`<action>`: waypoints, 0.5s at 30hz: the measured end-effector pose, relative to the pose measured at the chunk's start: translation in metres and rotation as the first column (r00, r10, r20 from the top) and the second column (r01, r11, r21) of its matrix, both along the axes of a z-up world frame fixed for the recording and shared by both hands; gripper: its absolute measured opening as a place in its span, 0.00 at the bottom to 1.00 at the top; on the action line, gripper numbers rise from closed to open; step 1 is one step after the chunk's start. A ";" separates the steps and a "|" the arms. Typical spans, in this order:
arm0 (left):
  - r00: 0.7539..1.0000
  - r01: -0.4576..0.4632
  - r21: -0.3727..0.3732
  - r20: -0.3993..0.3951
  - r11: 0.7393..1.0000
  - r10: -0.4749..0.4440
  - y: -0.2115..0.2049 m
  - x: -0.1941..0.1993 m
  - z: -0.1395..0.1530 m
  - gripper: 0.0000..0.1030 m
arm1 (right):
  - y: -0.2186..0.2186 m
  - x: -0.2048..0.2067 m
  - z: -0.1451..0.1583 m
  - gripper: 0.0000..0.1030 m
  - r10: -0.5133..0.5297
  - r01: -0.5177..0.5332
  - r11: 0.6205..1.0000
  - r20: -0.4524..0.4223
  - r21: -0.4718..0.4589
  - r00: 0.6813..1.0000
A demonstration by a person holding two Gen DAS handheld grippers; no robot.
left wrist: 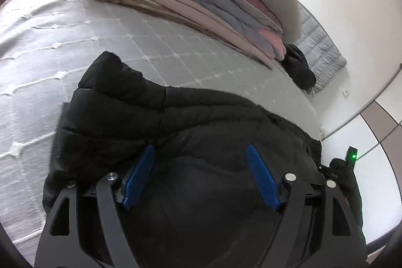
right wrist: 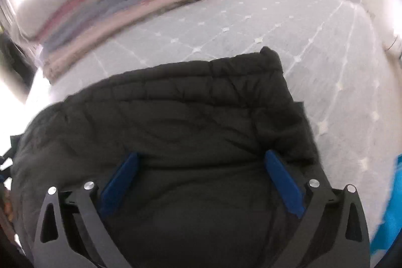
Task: Fold large clothes
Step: 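Open both tools to release the folded jacket onto the bed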
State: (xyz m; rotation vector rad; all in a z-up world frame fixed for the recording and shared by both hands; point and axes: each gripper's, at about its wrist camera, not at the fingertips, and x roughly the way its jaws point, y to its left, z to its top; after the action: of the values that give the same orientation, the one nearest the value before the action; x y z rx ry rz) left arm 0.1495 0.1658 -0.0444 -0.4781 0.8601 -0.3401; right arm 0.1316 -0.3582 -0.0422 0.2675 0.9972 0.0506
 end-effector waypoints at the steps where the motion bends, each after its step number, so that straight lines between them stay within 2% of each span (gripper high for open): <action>1: 1.000 0.001 0.020 0.000 1.000 -0.001 -0.003 0.001 0.000 0.71 | 0.000 0.001 0.001 0.94 0.002 -0.002 1.000 -0.013 0.001 1.000; 2: 1.000 0.002 0.047 0.003 0.999 -0.002 -0.006 0.000 0.002 0.71 | 0.001 0.000 0.005 0.94 0.004 -0.004 1.000 -0.025 -0.014 1.000; 4: 1.000 -0.010 0.044 0.009 0.999 0.010 -0.004 -0.004 0.005 0.71 | 0.004 -0.010 0.020 0.94 -0.012 0.012 1.000 -0.025 -0.009 1.000; 5: 1.000 -0.017 0.026 0.016 1.000 0.016 -0.002 -0.007 0.008 0.71 | 0.009 -0.014 0.031 0.93 -0.008 0.008 1.000 0.014 0.000 1.000; 7: 0.999 -0.022 0.005 0.036 1.000 0.021 0.000 -0.013 0.013 0.71 | 0.008 -0.037 0.051 0.93 -0.034 0.040 0.997 0.094 -0.068 0.995; 8: 0.999 -0.027 0.007 0.048 1.000 0.026 0.002 -0.015 0.014 0.72 | 0.003 -0.044 0.051 0.93 -0.057 0.067 0.994 0.103 -0.088 0.993; 10: 0.999 -0.028 0.007 0.032 1.000 0.027 0.003 -0.013 0.010 0.73 | -0.013 -0.046 0.027 0.94 -0.108 0.111 0.989 0.032 -0.101 0.994; 11: 1.000 -0.016 -0.003 0.017 1.000 0.016 0.003 -0.011 0.005 0.73 | -0.024 -0.043 0.002 0.95 -0.092 0.091 0.995 -0.020 -0.038 0.996; 12: 1.000 -0.001 -0.011 0.012 1.000 0.002 0.001 -0.010 0.002 0.73 | -0.031 -0.045 -0.004 0.95 -0.088 0.088 0.996 -0.014 0.015 0.996; 13: 1.000 0.003 -0.003 0.010 1.000 -0.003 -0.001 -0.011 0.002 0.73 | -0.038 -0.047 -0.003 0.95 -0.110 0.110 0.993 -0.018 0.046 0.994; 15: 1.000 -0.007 0.011 0.021 1.000 0.007 -0.002 -0.014 0.008 0.73 | -0.034 -0.049 0.009 0.94 -0.131 0.131 0.991 -0.030 0.023 0.991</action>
State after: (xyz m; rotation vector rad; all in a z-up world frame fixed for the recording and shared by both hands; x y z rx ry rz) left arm 0.1358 0.1641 -0.0364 -0.4665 0.8397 -0.3334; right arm 0.0823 -0.3925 -0.0328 0.3570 1.0057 -0.0606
